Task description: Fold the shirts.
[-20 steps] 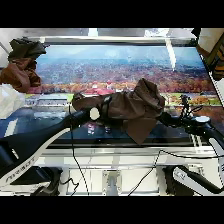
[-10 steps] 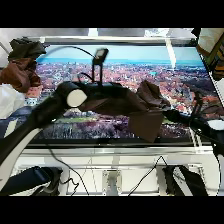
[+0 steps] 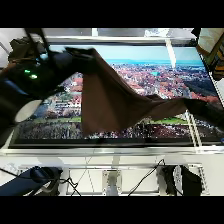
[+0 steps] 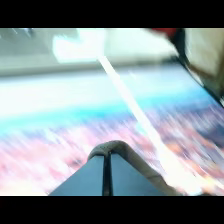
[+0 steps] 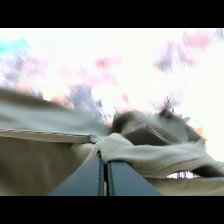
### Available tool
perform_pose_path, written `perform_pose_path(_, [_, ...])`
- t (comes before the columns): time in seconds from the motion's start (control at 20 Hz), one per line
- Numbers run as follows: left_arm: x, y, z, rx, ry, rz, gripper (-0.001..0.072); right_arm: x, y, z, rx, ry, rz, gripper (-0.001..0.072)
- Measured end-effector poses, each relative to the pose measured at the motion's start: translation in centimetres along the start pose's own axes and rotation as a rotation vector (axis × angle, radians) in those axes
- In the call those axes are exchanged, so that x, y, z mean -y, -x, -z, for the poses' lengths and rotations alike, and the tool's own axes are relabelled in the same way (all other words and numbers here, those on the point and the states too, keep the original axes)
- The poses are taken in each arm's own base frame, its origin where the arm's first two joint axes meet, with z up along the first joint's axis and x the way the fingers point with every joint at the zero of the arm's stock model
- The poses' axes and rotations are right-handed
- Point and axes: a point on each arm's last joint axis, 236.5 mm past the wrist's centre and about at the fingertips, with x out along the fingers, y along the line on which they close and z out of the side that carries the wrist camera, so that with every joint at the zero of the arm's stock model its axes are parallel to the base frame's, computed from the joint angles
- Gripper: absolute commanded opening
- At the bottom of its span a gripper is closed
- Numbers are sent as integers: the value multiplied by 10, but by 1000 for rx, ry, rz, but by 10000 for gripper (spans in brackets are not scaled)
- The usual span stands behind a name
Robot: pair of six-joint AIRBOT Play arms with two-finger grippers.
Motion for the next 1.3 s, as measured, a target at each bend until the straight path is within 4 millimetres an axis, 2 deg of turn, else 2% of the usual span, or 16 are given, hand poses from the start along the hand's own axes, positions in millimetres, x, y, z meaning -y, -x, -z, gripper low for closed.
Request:
perform_pose_path(0.05, [-15,4,-11,24,-19,-54,9,-10,8,-15,31,29,-9,23])
perform_pose_path(0.15, [-51,5,-14,15,-43,-181,10,-27,19,-34,68,71,-27,24])
perform_pose_path(0.3, [-109,-11,16,-106,-57,-374,17,-40,26,-44,74,97,-50,24])
perform_pose_path(0.35, [-128,-21,34,-166,-65,-426,196,-44,27,-43,67,101,-61,24])
perform_pose_path(0.4, [-144,-31,54,-230,-63,-466,565,-46,28,-43,61,104,-66,24])
perform_pose_path(0.45, [-157,-39,72,-288,-54,-494,702,-47,29,-42,55,107,-71,24])
perform_pose_path(0.65, [-179,-57,132,-474,26,-518,686,-50,29,-42,47,110,-82,24])
perform_pose_path(0.7, [-181,-56,143,-516,37,-518,573,-50,29,-41,41,111,-82,24])
perform_pose_path(0.75, [-181,-52,156,-574,47,-517,408,-49,29,-40,38,112,-77,24])
perform_pose_path(0.8, [-179,-44,172,-651,54,-512,348,-47,29,-39,30,115,-69,24])
perform_pose_path(0.95, [-161,-22,224,-883,74,-443,350,-47,28,-32,-3,116,-74,24])
perform_pose_path(1.1, [-147,-9,263,-1015,95,-386,350,-54,29,-23,-38,115,-107,28])
perform_pose_path(1.15, [-143,-5,276,-1051,103,-368,351,-57,29,-19,-54,114,-121,62])
perform_pose_path(1.2, [-139,-2,287,-1078,116,-355,351,-58,30,-15,-72,116,-125,203])
perform_pose_path(1.25, [-135,0,296,-1100,128,-339,355,-56,30,-12,-85,118,-121,387])
perform_pose_path(1.3, [-131,1,304,-1114,140,-326,363,-52,30,-9,-98,124,-102,402])
